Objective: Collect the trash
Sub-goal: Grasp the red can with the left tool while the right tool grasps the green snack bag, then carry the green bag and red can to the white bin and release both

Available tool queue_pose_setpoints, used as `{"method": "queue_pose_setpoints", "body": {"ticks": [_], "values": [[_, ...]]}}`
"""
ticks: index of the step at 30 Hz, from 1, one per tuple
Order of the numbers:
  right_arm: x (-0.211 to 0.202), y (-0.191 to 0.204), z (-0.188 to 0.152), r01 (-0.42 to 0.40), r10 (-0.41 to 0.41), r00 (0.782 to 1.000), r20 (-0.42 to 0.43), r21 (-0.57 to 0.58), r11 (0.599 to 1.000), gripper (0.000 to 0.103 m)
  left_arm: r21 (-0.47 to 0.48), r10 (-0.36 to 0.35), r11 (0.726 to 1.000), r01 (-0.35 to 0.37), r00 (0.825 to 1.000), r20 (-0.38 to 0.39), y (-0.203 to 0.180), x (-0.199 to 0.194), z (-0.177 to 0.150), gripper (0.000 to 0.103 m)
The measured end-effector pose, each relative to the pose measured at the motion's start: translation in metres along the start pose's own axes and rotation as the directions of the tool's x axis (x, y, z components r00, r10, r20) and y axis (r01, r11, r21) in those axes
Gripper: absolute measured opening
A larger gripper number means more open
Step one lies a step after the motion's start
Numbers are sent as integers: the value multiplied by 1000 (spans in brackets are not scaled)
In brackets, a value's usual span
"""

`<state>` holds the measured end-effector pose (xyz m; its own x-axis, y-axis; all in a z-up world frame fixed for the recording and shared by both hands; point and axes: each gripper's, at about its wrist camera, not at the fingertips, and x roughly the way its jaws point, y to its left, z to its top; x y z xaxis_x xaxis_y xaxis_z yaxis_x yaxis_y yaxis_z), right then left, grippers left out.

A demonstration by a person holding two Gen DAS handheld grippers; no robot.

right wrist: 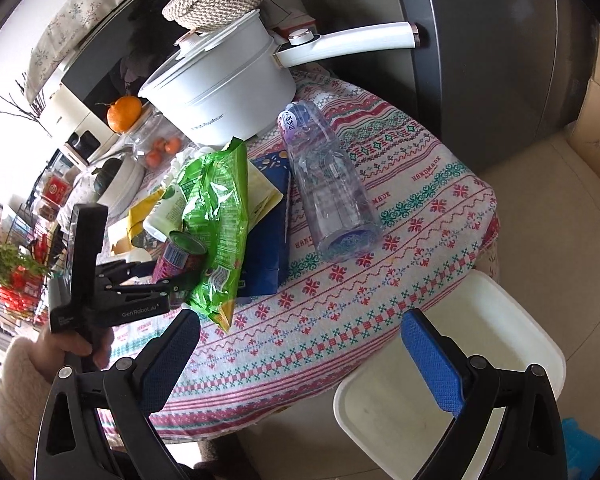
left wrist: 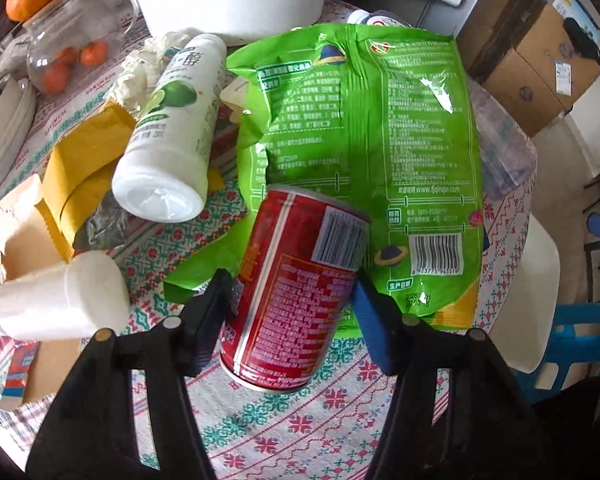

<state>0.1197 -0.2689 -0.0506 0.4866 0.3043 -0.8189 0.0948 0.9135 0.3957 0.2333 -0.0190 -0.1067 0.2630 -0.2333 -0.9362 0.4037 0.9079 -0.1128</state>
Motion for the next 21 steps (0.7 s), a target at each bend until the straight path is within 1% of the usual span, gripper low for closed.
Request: {"method": "queue_pose_setpoints", "body": {"ticks": [2, 3, 5, 6, 8, 11, 13, 15, 18, 21], "values": [[5, 2, 4, -28, 28, 1000, -9, 31, 999, 94, -56, -11, 998, 12, 1000, 24, 6, -8, -10, 60], [9, 4, 5, -57, 58, 998, -10, 47, 997, 92, -81, -14, 997, 16, 999, 29, 8, -12, -16, 60], [17, 7, 8, -114, 115, 993, -10, 73, 991, 82, -126, -22, 992, 26, 999, 27, 11, -23, -30, 59], [22, 9, 10, -141, 143, 990, -11, 82, 987, 79, -145, -22, 989, 27, 999, 32, 13, -29, -36, 58], [36, 13, 12, -189, 193, 981, -26, 98, 977, 62, -171, -22, 985, 31, 998, 56, 16, -45, -48, 58], [59, 19, 15, -267, 276, 959, -61, 122, 956, 47, -197, -24, 980, 42, 995, 95, 18, -62, -58, 57], [73, 23, 16, -298, 309, 948, -74, 137, 945, 44, -199, -6, 980, 28, 994, 112, 22, -69, -66, 57], [86, 27, 16, -305, 319, 944, -87, 146, 941, 41, -213, 8, 977, 19, 992, 123, 27, -66, -66, 57], [103, 32, 15, -270, 287, 952, -106, 152, 951, 41, -237, -9, 971, 40, 991, 131, 32, -69, -71, 57], [116, 32, 15, -259, 279, 954, -111, 164, 952, 40, -238, 1, 971, 34, 990, 143, 33, -70, -68, 57]]}}
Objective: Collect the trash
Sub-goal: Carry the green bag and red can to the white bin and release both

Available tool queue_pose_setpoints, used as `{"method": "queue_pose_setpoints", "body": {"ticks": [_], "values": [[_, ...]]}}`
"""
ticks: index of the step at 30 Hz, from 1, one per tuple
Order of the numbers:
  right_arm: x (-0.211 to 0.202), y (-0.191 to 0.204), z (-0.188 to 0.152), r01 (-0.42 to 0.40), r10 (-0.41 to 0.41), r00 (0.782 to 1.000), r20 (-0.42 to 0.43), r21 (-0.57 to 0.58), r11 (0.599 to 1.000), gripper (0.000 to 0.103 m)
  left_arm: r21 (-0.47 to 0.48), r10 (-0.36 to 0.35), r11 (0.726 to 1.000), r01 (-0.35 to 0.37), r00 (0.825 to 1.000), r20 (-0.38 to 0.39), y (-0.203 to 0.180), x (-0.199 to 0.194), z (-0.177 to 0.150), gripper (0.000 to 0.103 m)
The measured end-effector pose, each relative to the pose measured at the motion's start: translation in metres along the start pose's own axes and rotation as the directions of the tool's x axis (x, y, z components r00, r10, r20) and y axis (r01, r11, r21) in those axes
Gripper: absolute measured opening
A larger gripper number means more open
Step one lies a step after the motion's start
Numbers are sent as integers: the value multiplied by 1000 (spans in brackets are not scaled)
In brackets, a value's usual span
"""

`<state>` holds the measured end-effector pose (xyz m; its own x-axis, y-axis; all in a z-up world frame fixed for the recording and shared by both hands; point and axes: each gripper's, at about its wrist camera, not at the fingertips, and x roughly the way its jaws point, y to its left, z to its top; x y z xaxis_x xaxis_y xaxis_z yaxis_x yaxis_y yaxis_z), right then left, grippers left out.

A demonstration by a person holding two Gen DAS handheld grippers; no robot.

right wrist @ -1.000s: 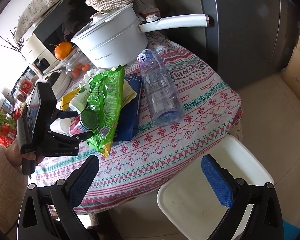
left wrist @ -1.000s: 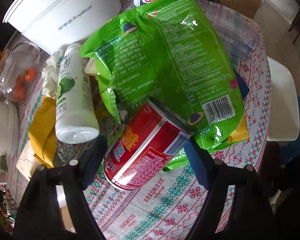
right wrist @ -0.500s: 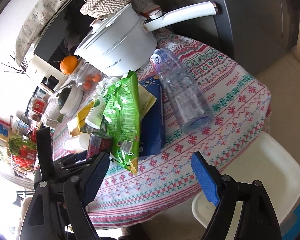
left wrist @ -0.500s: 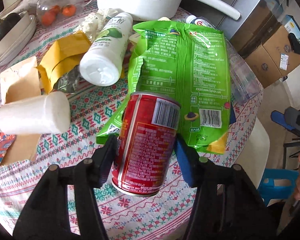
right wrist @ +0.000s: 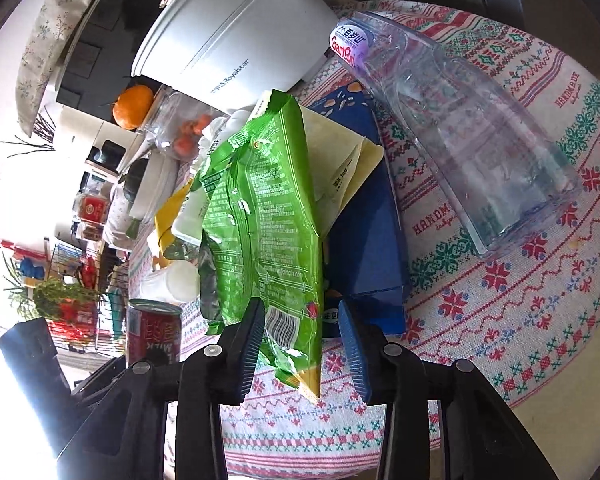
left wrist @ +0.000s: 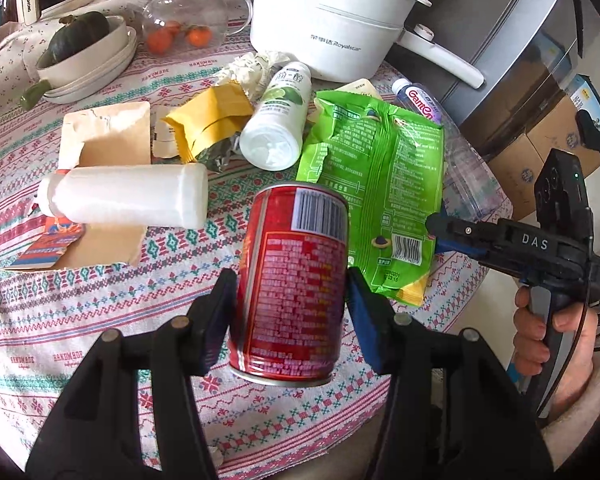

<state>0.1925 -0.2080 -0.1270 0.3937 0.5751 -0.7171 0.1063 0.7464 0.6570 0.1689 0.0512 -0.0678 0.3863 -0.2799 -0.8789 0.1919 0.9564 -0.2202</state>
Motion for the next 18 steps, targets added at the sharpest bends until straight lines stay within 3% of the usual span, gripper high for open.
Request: {"method": "queue_pose_setpoints", "body": {"ticks": [3, 8, 10, 18], "values": [[6, 2, 4, -28, 28, 1000, 12, -1, 1000, 39, 2, -5, 1000, 5, 1000, 8, 0, -2, 0, 57], [19, -3, 6, -83, 82, 996, 18, 29, 996, 12, -6, -1, 1000, 1, 1000, 23, 2, -3, 1, 57], [20, 0, 4, -96, 96, 995, 13, 19, 995, 8, -29, -4, 1000, 5, 1000, 31, 7, -6, 1, 57], [-55, 38, -7, -143, 156, 979, 133, -101, 984, 3, -48, -37, 998, 42, 995, 96, 4, -28, 5, 56]]}}
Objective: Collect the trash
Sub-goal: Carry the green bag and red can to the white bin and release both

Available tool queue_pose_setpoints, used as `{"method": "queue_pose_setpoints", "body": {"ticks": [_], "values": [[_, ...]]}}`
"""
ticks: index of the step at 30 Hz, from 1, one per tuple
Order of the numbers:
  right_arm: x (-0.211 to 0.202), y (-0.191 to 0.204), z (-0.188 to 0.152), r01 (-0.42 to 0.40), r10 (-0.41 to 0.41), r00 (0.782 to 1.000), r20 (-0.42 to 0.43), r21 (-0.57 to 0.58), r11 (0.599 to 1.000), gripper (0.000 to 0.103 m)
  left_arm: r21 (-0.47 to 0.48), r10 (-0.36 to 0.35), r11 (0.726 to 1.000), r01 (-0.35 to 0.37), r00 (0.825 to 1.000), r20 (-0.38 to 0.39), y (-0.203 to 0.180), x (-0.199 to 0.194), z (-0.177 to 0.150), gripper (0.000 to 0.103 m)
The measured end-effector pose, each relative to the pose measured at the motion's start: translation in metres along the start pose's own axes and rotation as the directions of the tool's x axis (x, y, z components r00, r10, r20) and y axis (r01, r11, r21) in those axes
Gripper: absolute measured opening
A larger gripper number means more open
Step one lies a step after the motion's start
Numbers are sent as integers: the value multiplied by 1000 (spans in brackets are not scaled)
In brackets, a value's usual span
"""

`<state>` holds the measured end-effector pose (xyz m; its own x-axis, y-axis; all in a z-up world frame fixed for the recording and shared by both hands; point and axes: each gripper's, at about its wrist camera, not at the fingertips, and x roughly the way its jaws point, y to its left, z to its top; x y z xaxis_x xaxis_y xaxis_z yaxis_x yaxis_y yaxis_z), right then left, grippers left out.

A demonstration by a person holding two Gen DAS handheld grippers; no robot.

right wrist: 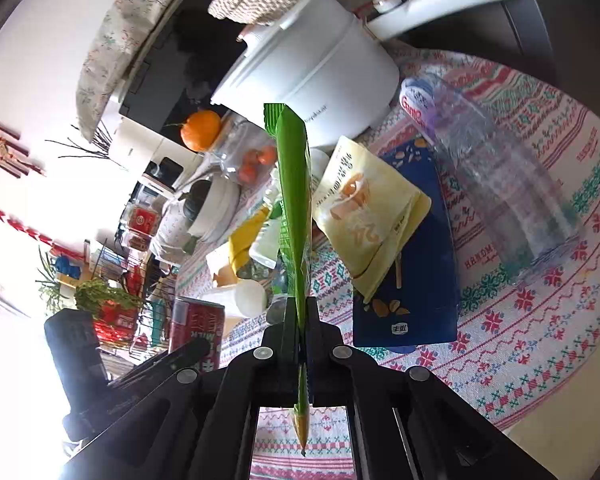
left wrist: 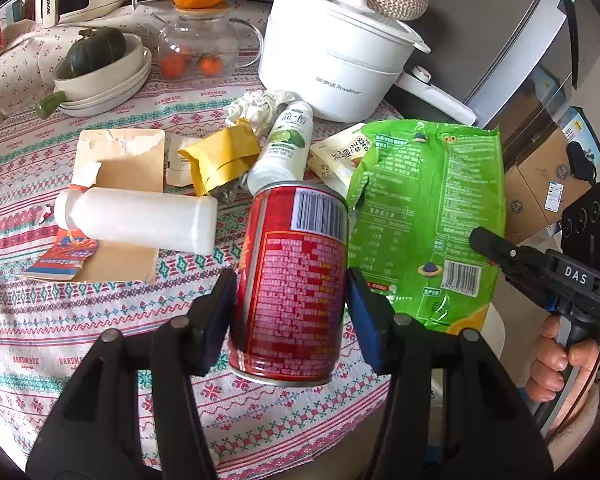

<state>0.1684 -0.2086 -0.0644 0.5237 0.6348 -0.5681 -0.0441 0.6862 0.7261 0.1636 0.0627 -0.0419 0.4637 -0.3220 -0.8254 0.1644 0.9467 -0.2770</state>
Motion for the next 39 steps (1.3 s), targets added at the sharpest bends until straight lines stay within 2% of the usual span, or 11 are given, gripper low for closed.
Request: {"method": "queue_pose_setpoints", "body": {"ticks": [5, 10, 14, 18, 22, 26, 30, 35, 36, 38, 39], "values": [[-68, 19, -7, 20, -11, 995, 100, -97, 995, 2, 45, -46, 998, 45, 999, 21, -24, -9, -3, 56], [-155, 6, -19, 104, -79, 973, 216, -110, 988, 2, 117, -98, 989, 95, 995, 15, -65, -6, -8, 56], [-219, -28, -38, 209, -189, 941, 281, -40, 977, 2, 191, -151, 970, 150, 988, -9, -107, -1, -16, 56], [-253, -82, -60, 298, -310, 919, 245, 82, 951, 2, 280, -187, 941, 192, 981, -44, -150, 8, -30, 56], [-249, -137, -79, 356, -383, 916, 120, 193, 914, 2, 346, -191, 915, 207, 978, -82, -187, 22, -47, 56], [-218, -178, -88, 369, -379, 925, -12, 263, 891, 2, 392, -193, 893, 221, 975, -110, -209, 31, -58, 56], [-171, -198, -91, 366, -347, 930, -117, 295, 882, 2, 403, -179, 890, 213, 976, -122, -211, 35, -62, 56], [-123, -212, -96, 451, -400, 887, -230, 249, 857, 7, 381, -156, 904, 194, 979, -130, -201, 40, -61, 56], [-118, -216, -97, 478, -418, 871, -258, 242, 844, 12, 377, -153, 906, 193, 979, -134, -198, 42, -60, 56], [-118, -221, -98, 516, -448, 848, -283, 244, 821, 41, 376, -150, 906, 193, 979, -141, -198, 44, -61, 56], [-122, -221, -97, 525, -460, 844, -277, 246, 815, 48, 379, -149, 905, 194, 978, -144, -199, 44, -63, 56]]}}
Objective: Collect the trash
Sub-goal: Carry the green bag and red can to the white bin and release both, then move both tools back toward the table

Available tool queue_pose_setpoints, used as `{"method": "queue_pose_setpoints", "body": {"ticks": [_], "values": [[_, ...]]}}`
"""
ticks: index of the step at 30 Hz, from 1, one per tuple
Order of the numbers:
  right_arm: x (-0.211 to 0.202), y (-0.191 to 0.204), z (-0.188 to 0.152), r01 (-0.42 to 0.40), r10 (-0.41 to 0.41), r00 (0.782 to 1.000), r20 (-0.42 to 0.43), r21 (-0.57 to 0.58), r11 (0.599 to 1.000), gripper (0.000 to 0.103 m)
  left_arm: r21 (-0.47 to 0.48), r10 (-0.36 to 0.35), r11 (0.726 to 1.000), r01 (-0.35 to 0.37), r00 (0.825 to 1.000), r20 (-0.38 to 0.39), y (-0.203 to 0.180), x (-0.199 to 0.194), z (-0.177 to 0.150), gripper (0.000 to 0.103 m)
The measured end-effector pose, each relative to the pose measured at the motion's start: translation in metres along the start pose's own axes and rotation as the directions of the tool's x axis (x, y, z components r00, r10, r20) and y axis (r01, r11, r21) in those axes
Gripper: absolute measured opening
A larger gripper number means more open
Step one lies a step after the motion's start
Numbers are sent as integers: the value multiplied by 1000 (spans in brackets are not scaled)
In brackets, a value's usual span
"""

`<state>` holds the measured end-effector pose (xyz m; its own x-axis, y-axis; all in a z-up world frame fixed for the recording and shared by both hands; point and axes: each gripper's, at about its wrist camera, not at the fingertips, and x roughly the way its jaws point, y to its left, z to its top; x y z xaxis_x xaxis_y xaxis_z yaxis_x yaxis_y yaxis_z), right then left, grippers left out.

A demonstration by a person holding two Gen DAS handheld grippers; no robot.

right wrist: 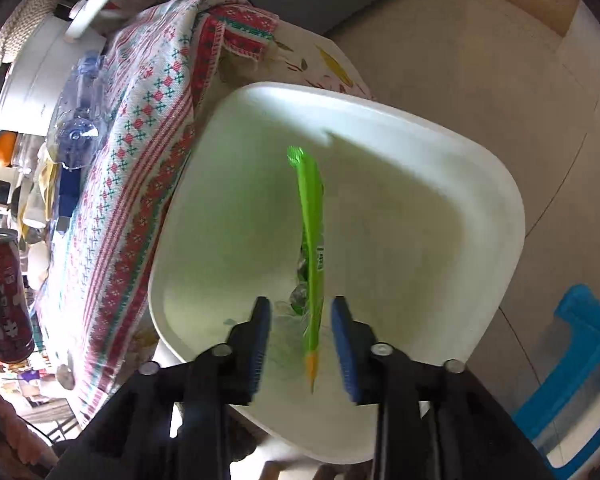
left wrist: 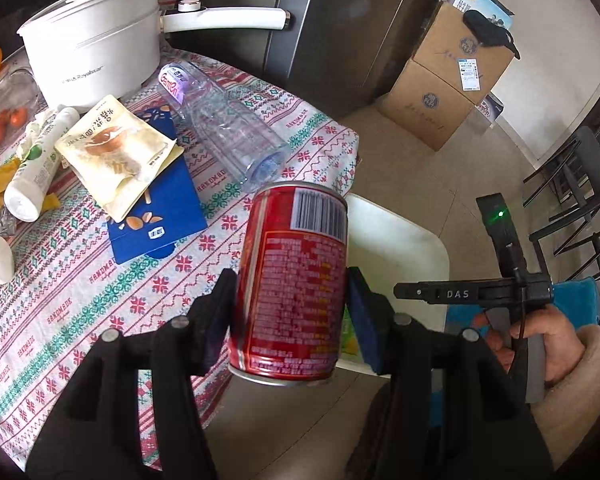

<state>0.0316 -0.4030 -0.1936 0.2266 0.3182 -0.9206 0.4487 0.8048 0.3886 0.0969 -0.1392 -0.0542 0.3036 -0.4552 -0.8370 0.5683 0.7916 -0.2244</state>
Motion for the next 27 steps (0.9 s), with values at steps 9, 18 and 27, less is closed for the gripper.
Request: {"method": "queue_pose_setpoints", "body": {"ticks": [9, 18, 27], "values": [[-95, -2, -12, -39, 37, 978, 204, 8, 999, 67, 106, -24, 994, 34, 995, -98, -59, 44, -8, 56], [-146, -16, -11, 207, -198, 911, 363, 14, 978, 74, 136, 44, 991, -11, 968, -249, -102, 148, -17, 57], [-164, -41, -12, 302, -288, 872, 396, 30, 953, 79, 155, 78, 987, -33, 952, -296, -111, 194, -22, 57]]}}
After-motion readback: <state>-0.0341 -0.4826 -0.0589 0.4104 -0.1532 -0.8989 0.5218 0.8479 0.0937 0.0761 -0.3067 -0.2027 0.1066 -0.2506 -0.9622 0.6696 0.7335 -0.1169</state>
